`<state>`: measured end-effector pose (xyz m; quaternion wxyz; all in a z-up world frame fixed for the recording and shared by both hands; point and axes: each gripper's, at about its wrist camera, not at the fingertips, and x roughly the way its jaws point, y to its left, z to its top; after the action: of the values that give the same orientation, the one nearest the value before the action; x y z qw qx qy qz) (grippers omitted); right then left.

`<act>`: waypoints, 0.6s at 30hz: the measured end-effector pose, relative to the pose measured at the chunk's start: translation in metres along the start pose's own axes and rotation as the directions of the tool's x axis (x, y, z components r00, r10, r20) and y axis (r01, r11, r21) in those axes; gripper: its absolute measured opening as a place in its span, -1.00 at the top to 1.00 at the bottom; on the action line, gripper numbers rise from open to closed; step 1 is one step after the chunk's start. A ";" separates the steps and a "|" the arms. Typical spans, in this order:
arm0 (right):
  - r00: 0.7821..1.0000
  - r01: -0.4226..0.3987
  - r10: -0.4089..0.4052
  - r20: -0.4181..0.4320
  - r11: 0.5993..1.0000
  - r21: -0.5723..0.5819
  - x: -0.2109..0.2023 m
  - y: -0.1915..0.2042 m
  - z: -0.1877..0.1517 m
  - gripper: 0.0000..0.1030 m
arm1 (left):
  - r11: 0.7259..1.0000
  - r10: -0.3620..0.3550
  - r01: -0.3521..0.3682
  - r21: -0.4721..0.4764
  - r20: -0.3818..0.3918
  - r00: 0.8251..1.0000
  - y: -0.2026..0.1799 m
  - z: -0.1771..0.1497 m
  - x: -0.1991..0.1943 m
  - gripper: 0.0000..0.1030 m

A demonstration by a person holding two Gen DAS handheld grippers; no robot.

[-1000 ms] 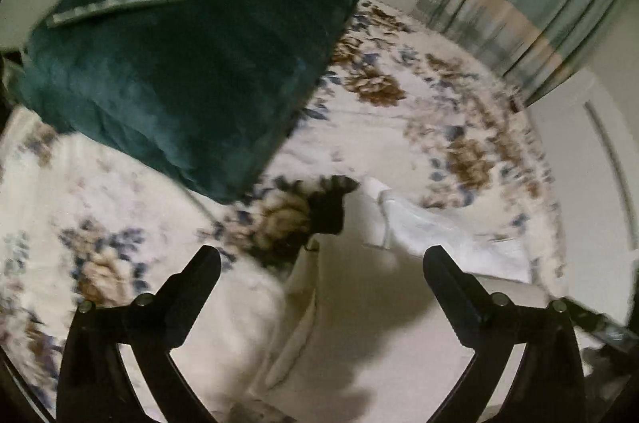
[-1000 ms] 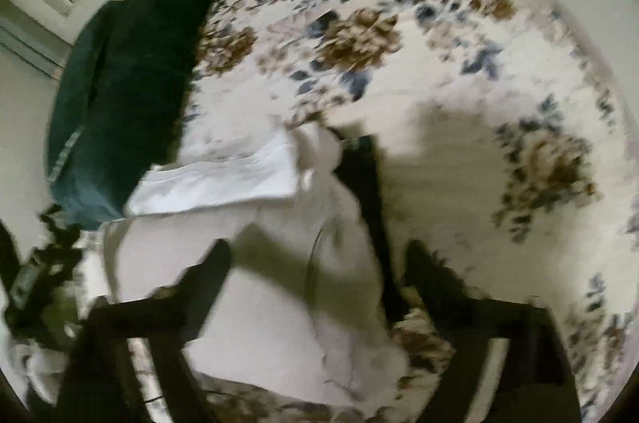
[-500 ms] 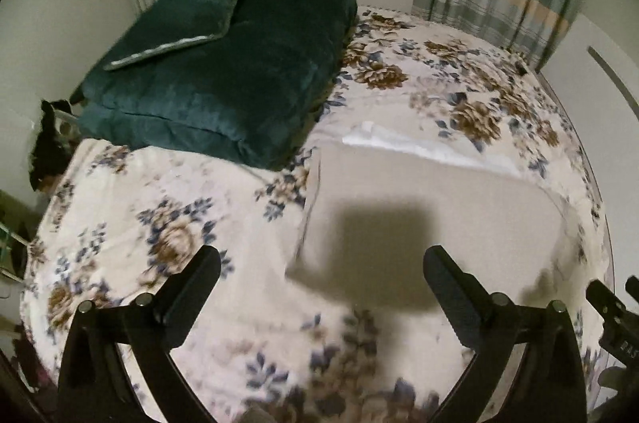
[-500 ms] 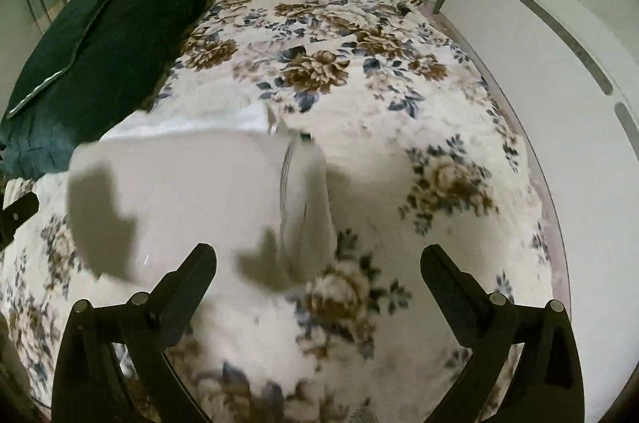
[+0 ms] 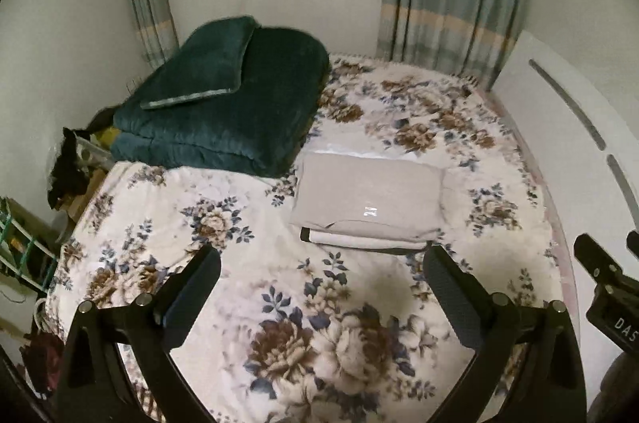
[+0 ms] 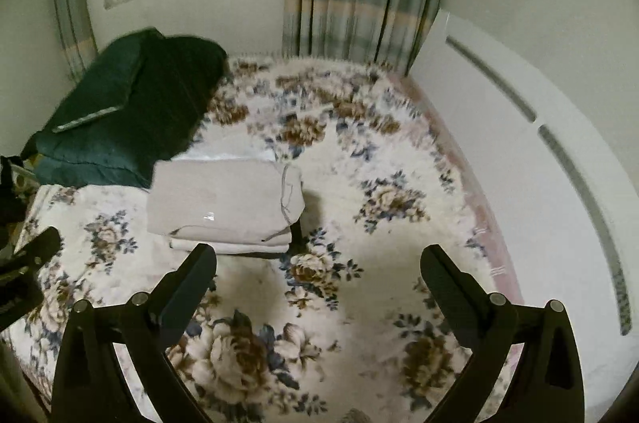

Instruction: Fold small clothes

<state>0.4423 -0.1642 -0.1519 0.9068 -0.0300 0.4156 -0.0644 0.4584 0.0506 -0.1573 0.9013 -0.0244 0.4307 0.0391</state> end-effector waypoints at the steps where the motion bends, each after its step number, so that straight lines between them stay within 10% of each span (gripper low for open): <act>1: 1.000 0.002 -0.002 0.020 1.000 -0.004 -0.018 -0.002 0.000 -1.00 | 1.000 -0.010 0.010 0.001 0.009 1.000 -0.002 -0.002 -0.012 -1.00; 18: 0.976 -0.071 0.074 0.207 0.997 -0.024 -0.238 -0.035 -0.035 -1.00 | 1.000 -0.015 0.011 0.023 0.196 0.980 -0.003 -0.035 -0.175 -1.00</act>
<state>0.2588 -0.1654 0.0079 0.9466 -0.0287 0.3201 -0.0245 0.3218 0.0366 -0.0427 0.9399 -0.0133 0.3398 0.0308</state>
